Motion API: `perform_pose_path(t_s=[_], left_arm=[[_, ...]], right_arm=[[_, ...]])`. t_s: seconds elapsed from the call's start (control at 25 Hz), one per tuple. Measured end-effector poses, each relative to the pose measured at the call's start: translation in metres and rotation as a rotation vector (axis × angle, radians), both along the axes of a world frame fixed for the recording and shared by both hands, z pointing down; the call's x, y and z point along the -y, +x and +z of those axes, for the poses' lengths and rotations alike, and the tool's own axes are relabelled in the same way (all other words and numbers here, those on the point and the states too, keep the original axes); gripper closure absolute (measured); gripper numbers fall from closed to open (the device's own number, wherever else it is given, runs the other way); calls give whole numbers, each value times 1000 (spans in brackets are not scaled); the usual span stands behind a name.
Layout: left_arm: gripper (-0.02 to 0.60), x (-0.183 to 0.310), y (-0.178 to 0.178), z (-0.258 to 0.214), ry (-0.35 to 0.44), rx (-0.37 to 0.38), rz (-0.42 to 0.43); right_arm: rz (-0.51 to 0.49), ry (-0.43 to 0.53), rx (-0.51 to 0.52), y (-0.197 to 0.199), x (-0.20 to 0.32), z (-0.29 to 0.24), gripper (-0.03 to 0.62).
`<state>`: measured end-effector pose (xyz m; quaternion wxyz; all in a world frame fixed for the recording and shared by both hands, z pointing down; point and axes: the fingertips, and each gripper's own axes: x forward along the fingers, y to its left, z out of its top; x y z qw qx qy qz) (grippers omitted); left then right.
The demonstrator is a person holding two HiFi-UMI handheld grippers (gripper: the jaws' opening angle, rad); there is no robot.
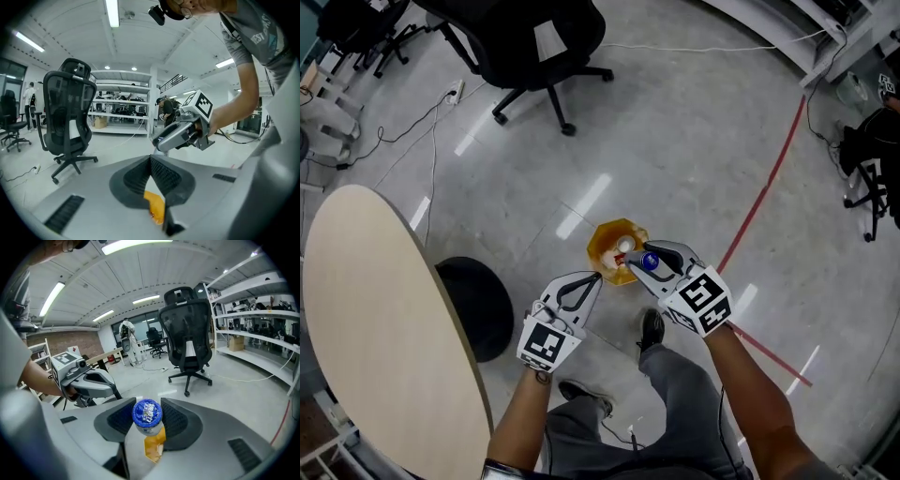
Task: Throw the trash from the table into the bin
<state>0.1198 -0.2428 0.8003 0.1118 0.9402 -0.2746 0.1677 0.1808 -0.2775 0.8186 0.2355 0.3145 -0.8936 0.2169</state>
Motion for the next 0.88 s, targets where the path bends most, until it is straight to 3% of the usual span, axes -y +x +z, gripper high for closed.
perform_pose_path(t_s=[0.24, 0.48, 0.68, 0.88], left_arm=[[540, 3, 5, 111, -50, 6, -3], [540, 1, 8, 173, -111, 30, 8], [540, -5, 2, 185, -135, 34, -5], [540, -7, -2, 151, -129, 27, -24]], right_arm=[[-5, -51, -17, -7, 4, 122, 424], [-22, -86, -50, -12, 3, 187, 423], [-17, -55, -40, -18, 2, 201, 421], [-7, -59, -36, -17, -2, 173, 421]])
